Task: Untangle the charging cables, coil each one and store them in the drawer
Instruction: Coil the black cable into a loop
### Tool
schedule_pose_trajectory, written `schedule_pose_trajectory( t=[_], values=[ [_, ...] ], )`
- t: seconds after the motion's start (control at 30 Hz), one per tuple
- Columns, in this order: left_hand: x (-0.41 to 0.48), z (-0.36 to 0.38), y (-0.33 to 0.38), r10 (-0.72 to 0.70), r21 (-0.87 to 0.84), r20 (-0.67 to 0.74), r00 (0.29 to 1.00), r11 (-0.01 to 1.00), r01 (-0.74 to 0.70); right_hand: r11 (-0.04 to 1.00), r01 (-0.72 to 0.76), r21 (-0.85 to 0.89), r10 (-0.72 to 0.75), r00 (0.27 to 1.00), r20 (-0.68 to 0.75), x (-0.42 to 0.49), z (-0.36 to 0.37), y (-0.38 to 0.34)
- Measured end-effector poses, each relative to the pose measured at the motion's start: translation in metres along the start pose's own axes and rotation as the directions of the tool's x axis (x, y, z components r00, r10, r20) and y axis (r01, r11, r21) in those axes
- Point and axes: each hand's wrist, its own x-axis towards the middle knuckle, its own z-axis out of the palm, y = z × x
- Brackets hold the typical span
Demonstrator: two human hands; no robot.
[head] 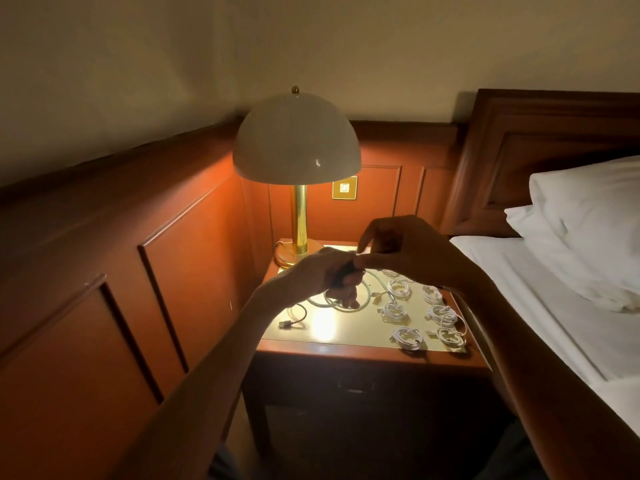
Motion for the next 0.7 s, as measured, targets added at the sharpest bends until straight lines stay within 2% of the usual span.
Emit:
schedule_pose_trajectory(
  t=[0.07,0.2,0.27,0.37,0.47,0.6,0.7],
  values=[
    [-0.003,0.002,0.004,0.007,-0.086,0.064,0.998,0.996,-0.001,0.988,-0.024,0.153,0.021,0.999,0.024,0.0,0.001,0.0],
    [-0.007,-0.002,-0.001,0.057,-0.201,0.132,0.99,0.979,-0.03,0.947,-0.042,0.317,0.021,0.997,0.068,-0.003,0.01,0.002],
    [-0.009,-0.006,-0.003,0.053,-0.246,0.164,0.985,0.969,-0.011,0.944,-0.063,0.323,0.045,0.997,0.061,-0.006,0.016,0.006],
    [-0.01,-0.012,-0.01,0.016,-0.17,0.196,0.98,0.985,0.018,0.959,-0.049,0.28,0.051,0.999,0.0,-0.011,0.03,0.012],
    [-0.012,-0.015,-0.015,-0.02,-0.116,0.142,0.99,0.993,0.036,0.948,-0.073,0.311,0.088,0.996,-0.033,-0.016,0.04,0.019],
    [-0.011,-0.014,-0.021,-0.039,-0.07,0.092,0.995,0.996,0.046,0.928,-0.075,0.365,0.069,0.997,0.028,-0.024,0.046,0.028],
    [-0.006,-0.006,-0.028,-0.049,0.022,-0.032,0.998,0.998,0.05,0.933,-0.085,0.35,0.107,0.993,-0.044,-0.027,0.046,0.034]
  ],
)
